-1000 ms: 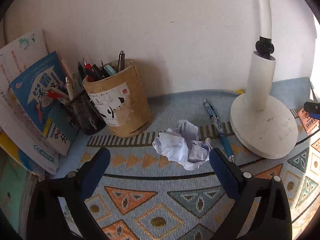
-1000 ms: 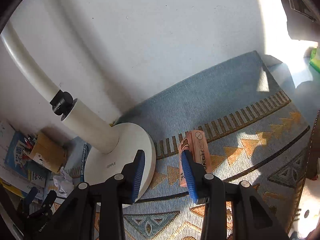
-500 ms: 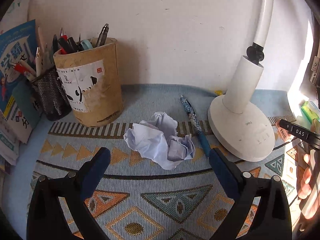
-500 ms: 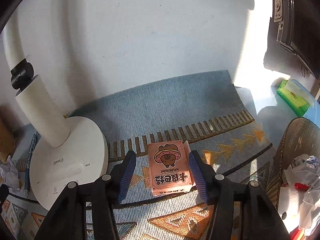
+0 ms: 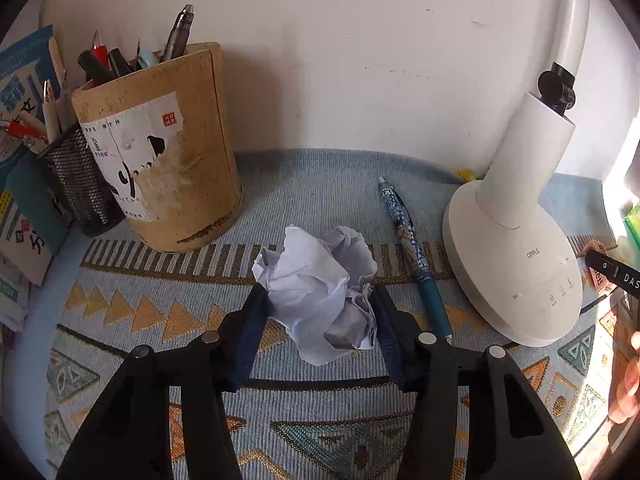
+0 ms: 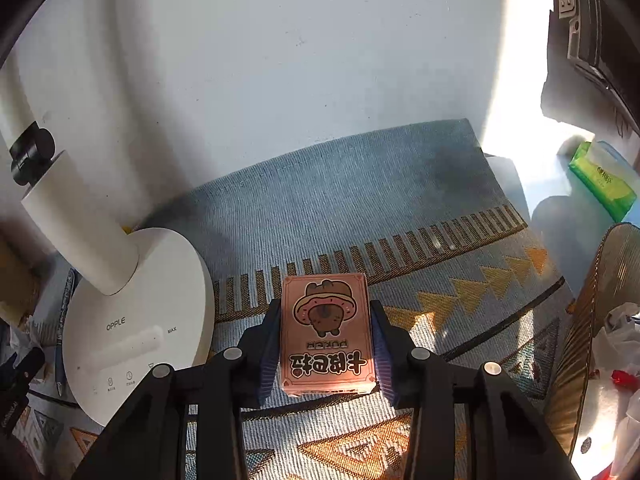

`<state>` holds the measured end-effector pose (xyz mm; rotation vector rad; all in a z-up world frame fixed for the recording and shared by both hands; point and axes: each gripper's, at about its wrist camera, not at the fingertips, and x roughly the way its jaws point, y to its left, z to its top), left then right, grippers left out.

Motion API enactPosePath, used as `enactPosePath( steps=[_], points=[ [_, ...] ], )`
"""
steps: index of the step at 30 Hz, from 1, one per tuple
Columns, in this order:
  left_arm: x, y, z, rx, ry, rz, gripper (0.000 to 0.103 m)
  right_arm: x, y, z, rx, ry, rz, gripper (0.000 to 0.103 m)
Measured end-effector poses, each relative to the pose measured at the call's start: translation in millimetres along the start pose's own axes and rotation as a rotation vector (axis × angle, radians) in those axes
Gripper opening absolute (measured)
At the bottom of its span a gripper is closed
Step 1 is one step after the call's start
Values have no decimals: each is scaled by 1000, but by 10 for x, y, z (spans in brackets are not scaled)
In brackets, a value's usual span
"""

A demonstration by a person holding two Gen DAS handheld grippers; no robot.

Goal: Organize objects
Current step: 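Grasp the white paper ball with left while right grasps the pink snack box, then carry the paper ball and pink box over the gold bowl and release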

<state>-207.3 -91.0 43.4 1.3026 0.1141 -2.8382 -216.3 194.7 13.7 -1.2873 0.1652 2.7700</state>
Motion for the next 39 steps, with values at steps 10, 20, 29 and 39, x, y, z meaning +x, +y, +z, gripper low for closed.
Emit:
enactPosePath(
  steps=[10,20,29,39],
  points=[
    [-1198,-161,-927,14,-6,-231,49,-1287,87,-833,-89,25,221,40],
    [-1735,-710,-2054,38,1,-279,49,-1722,-337,-2072,-188,58,206,40],
    [-1756,-951,-2193,97,-4,-189,49,-1814,-544,-2310,-170,75,233,46],
    [-1835,-1065,-2093,108,-13,-204,49,-2068,-451,-2345,-221,-21,153,39]
  ],
)
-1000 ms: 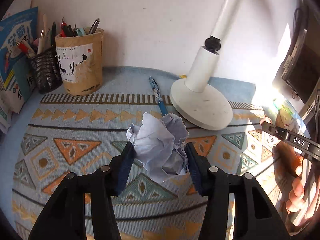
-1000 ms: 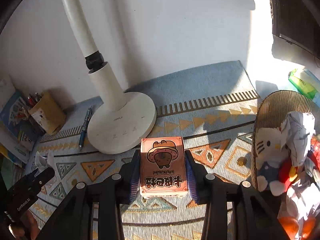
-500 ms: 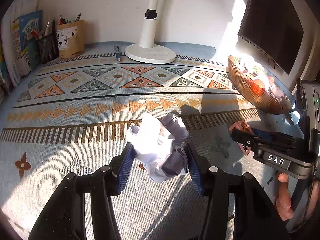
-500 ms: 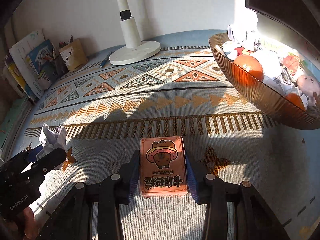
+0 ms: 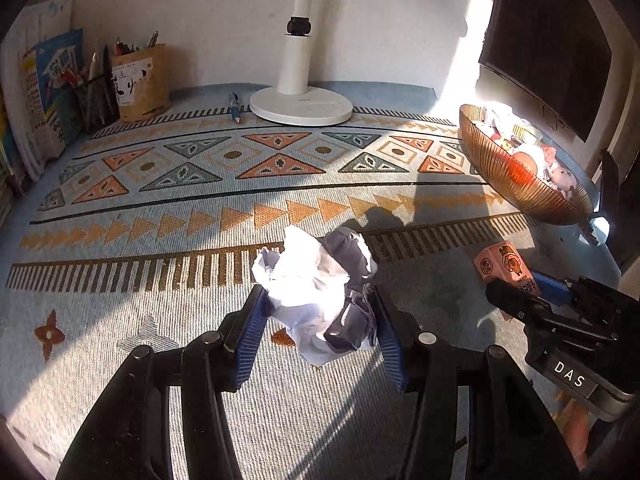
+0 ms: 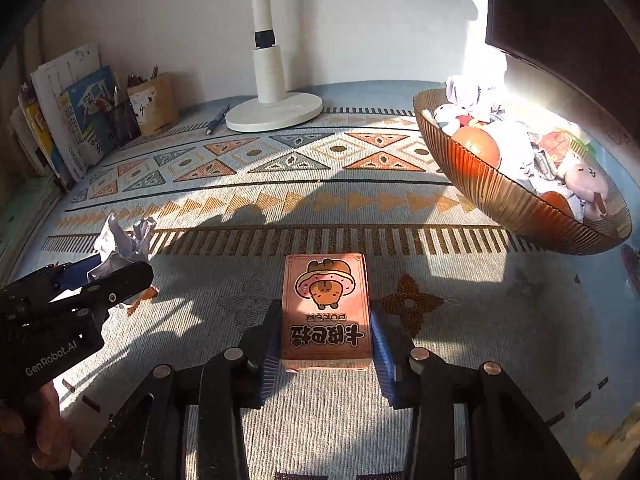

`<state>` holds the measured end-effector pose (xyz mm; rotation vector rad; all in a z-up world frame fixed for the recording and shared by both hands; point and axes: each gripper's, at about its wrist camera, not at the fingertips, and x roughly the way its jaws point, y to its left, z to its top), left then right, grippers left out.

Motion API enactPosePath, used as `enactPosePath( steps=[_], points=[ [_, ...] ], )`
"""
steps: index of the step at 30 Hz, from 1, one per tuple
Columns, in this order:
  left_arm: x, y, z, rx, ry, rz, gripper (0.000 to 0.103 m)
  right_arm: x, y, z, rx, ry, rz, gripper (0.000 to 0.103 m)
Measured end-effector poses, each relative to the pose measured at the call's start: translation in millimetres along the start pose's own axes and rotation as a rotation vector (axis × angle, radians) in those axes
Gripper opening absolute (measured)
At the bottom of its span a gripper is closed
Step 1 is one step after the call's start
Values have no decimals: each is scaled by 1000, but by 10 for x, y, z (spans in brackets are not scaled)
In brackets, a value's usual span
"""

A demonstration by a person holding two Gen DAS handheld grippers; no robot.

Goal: Organize objects
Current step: 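Carry the paper ball and pink box over the gold bowl and release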

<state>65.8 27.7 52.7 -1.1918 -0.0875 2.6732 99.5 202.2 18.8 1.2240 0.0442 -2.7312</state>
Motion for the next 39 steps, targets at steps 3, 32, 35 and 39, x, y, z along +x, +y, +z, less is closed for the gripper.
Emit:
enactPosePath(
  steps=[3,32,35,39],
  points=[
    [-102,-219,282,40,-42,-51,49,-451,-268,224,53,-125,-13,39],
    [700,-2229,1625,306,-151,-240,89,-462,-2326,1381,320,-242,-255,49],
    [415,-1890,1528,287,-166,-208,89,-596,-1926,1320,261,-249,-194,49],
    [-78,-1358,1417,247,-200,-129,90,-735,-1273,1249,185,-252,-72,49]
  ],
)
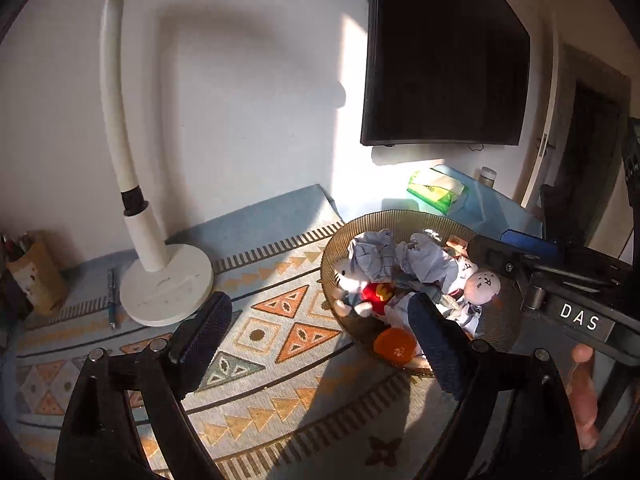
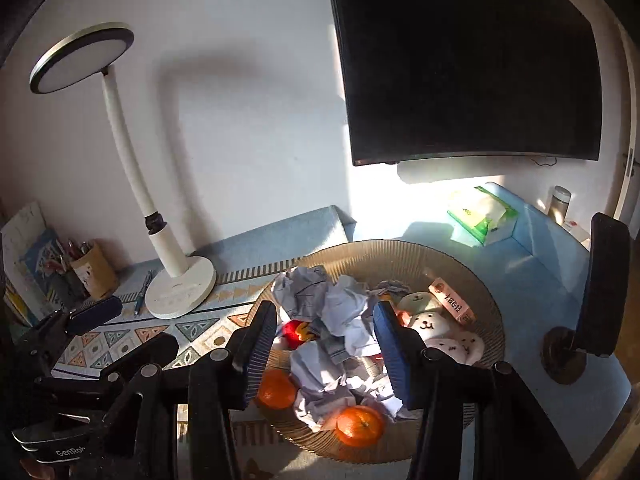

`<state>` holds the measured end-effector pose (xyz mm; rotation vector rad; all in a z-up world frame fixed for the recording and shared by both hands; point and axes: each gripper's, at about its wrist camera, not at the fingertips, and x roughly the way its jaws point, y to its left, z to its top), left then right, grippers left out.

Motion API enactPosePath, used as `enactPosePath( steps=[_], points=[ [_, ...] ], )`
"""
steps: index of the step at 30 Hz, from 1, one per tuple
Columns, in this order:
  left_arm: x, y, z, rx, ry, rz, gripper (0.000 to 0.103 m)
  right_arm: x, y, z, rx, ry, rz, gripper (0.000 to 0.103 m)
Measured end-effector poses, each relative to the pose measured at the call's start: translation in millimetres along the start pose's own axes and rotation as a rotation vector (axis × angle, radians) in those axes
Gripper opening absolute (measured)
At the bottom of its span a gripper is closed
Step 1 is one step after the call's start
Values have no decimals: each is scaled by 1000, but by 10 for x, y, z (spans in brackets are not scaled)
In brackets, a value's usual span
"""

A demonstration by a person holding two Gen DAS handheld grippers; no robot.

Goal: Organize objects

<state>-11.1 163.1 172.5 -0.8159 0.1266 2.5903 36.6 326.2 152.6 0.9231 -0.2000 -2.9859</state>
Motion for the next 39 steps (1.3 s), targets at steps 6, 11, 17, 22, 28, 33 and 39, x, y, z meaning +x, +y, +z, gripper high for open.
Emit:
enactPosePath(
  steps=[6,11,17,22,28,33,39],
  points=[
    [-760,686,-226,7,42,61,102,24,890,-334,-88,28,159,49],
    [-854,1071,-644,-42,45,260,102,361,1358,-746,-127,91,197,49],
    [-374,1298,-1336,-168,80,381,102,839,1458,-1131,-183,170,117,49],
    [-115,1438,-1558,-286,176,340,102,939,1474,-1206,-215,195,74,49],
    [-141,1521,-1611,-353,174,361,102,969,1511,-1239,-230,185,23,49],
    [-156,1596,-1645,-401,174,383,102,910,1484,-1227,-217,150,14,49],
    [-134,1618,-1656,-410,185,388,102,877,1517,-1239,-235,125,-20,59]
  ],
)
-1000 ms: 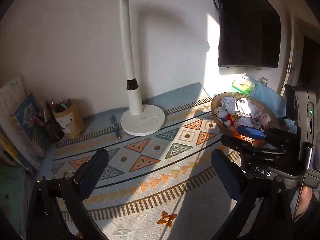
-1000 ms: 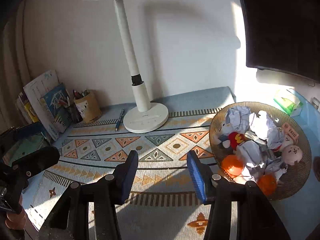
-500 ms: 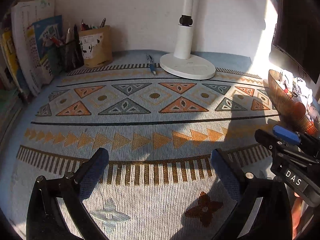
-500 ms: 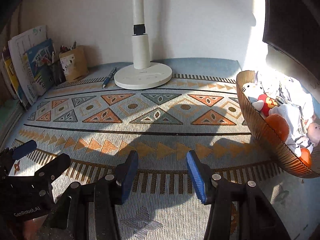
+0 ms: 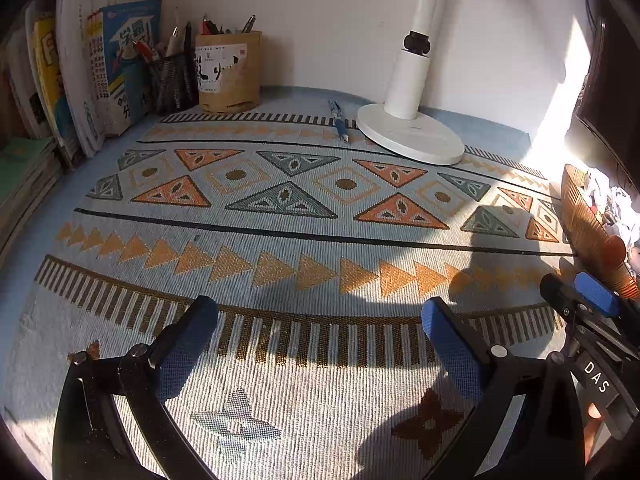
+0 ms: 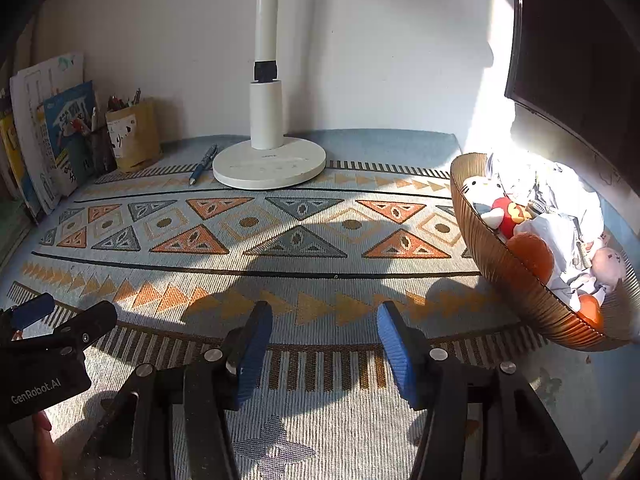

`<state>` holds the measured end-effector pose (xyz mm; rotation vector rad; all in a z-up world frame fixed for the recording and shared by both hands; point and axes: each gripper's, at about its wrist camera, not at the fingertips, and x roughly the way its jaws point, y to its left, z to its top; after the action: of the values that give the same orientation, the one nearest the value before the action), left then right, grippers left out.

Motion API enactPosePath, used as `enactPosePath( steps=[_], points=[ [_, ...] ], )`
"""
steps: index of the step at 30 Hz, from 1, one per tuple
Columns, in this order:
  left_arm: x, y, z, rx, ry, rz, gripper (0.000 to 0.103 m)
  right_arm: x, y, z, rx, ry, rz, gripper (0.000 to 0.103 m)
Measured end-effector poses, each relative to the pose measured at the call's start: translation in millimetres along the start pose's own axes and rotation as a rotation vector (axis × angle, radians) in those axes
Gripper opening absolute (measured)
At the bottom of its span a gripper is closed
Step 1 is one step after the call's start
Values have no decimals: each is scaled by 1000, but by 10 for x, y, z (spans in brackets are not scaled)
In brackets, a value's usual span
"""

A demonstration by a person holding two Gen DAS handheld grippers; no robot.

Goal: Organize objects

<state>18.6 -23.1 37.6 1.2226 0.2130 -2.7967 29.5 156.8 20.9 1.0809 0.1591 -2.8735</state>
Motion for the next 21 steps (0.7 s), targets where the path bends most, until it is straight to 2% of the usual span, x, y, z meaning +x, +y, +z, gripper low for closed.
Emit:
enactPosePath(
  steps=[1,21],
  points=[
    [7,-5,0,3,4,2,102,-12,6,0,-2,-7,-7,63],
    [10,-26,-1,7,3,-1,102,-6,-7,-6,2,2,-4,64]
  ],
)
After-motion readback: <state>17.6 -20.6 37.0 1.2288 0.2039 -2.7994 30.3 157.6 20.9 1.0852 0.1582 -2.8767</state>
